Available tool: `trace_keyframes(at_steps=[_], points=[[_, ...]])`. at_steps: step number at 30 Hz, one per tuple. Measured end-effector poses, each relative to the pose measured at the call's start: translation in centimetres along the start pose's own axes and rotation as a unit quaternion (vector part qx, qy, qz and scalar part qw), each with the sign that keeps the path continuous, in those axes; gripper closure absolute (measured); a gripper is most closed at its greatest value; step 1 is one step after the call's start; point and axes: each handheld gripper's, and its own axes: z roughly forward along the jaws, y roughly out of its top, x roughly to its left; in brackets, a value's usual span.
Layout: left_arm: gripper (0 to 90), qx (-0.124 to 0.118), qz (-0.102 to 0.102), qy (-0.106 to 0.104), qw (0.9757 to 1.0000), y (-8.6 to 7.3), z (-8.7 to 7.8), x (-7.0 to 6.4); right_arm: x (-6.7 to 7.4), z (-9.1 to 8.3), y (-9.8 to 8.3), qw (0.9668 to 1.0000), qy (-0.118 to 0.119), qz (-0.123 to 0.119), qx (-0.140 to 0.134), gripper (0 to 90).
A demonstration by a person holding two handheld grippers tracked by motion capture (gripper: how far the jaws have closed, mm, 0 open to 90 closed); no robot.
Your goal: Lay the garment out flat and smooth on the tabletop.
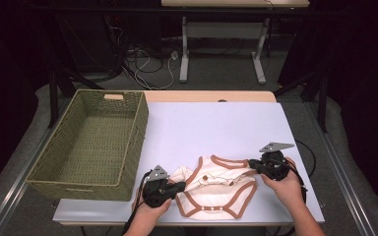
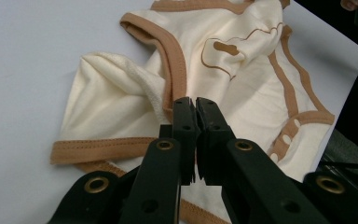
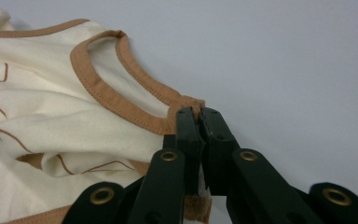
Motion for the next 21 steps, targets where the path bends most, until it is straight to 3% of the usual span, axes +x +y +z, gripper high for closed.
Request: trace_keyframes(at_steps=[10,16,19,21], points=[[80.8,-0.016,0.000,0.014,0.9998,0.3,-0.2,0.3,-1.0,0.9,-1.0,0.9994,0.016,0.024,-0.018,84.8],[71.1,-0.036,0.006,0.023,0.9991,1.8,-0.7,0.5,-1.0,0.8,-1.1,0.9990,0.013,0.030,-0.029,78.1],[65.8,-0.033,0.011,0.026,0.9990,2.8,-0.3,0.9,-1.0,0.6,-1.1,0.9986,0.012,0.039,-0.035,73.9],[61.8,-0.034,0.025,0.036,0.9985,3.5,0.0,1.2,-1.0,0.4,-1.0,0.9982,0.008,0.044,-0.039,70.4]])
